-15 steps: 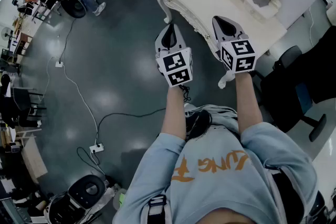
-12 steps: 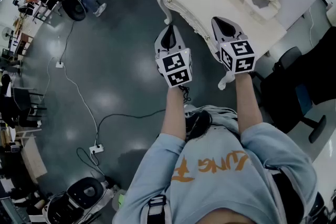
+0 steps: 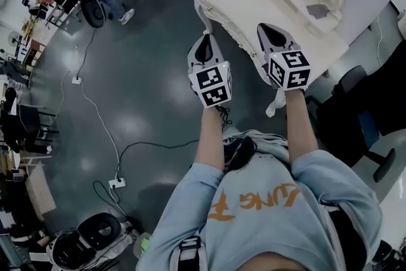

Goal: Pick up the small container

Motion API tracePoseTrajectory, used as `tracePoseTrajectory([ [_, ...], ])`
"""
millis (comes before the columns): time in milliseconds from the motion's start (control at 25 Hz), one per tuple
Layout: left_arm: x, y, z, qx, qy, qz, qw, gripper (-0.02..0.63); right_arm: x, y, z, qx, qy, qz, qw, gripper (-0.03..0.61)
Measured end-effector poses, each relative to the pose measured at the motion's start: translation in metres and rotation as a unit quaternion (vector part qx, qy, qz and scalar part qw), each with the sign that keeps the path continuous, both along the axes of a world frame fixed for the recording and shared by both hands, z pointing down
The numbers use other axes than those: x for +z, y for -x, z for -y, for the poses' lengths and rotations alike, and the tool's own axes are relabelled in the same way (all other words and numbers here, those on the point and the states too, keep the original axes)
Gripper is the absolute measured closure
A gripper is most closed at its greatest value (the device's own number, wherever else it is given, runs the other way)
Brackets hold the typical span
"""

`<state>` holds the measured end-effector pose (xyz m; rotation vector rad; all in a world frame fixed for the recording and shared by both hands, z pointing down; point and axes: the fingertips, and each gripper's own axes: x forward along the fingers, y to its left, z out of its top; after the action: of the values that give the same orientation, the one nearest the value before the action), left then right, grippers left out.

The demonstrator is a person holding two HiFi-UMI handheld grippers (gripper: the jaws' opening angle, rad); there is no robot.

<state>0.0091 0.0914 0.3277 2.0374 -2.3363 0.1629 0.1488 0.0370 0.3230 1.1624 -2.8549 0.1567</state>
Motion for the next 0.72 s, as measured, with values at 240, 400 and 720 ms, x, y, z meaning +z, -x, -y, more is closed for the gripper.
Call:
tracePoseTrajectory([
  [240,-0.004,0.01,0.013,-0.005,-0.004,0.0,1.0,0.592,-0.002,0.008,0.014,-0.007,-0.002,0.009,1.0,0.549],
  [400,-0.002,0.015,0.028,-0.003,-0.01,-0.003,0.9999,0.592,-0.004,0.014,0.022,-0.025,-0.015,0.013,0.999,0.548],
  [720,0.004,0.047,0.078,0.004,-0.016,-0.001,0.9999,0.592,-0.003,0.042,0.065,-0.037,-0.033,0.03,0.998,0.546],
])
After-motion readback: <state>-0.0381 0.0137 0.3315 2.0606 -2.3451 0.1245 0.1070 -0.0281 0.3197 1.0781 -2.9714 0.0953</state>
